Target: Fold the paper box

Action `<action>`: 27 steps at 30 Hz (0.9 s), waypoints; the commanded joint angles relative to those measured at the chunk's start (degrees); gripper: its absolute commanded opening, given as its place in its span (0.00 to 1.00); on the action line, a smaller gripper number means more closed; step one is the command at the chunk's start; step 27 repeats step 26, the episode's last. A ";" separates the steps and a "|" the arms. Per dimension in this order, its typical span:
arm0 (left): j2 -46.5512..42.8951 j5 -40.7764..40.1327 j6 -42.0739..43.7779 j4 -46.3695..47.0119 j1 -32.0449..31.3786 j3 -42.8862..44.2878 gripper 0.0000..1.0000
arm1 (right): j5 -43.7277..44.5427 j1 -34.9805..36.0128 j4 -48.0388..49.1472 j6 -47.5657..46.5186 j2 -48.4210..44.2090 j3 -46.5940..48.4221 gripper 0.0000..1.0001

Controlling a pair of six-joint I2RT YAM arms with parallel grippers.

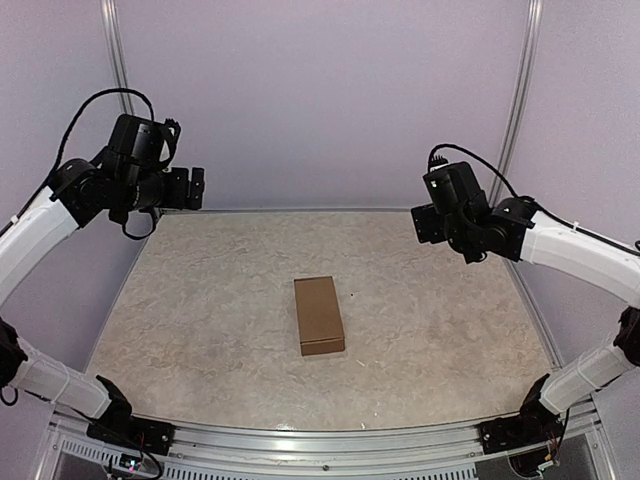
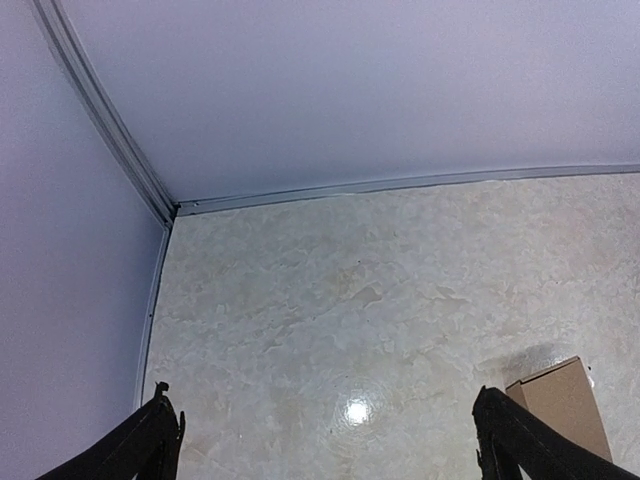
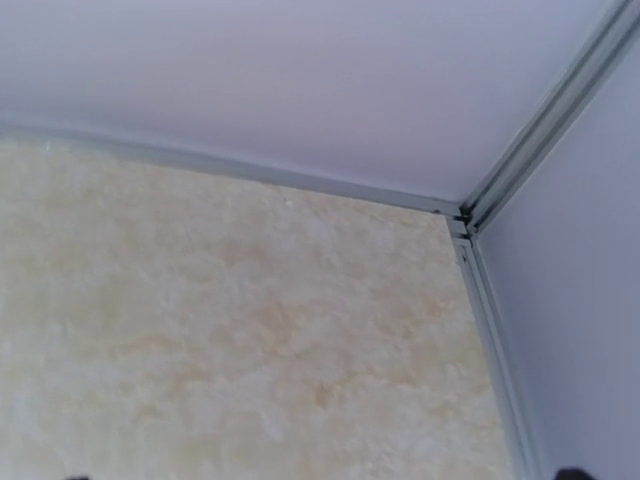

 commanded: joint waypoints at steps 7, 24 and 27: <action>-11.94 3.55 11.33 7.43 0.35 -11.77 0.99 | 4.34 2.45 0.98 -16.01 -11.14 -4.95 1.00; -15.57 6.39 13.21 18.60 0.53 -24.40 0.99 | 3.84 2.51 18.20 -29.42 -23.83 -16.97 1.00; -15.08 6.25 13.20 18.50 0.53 -24.32 0.99 | 3.38 2.52 18.30 -28.80 -23.36 -16.81 0.99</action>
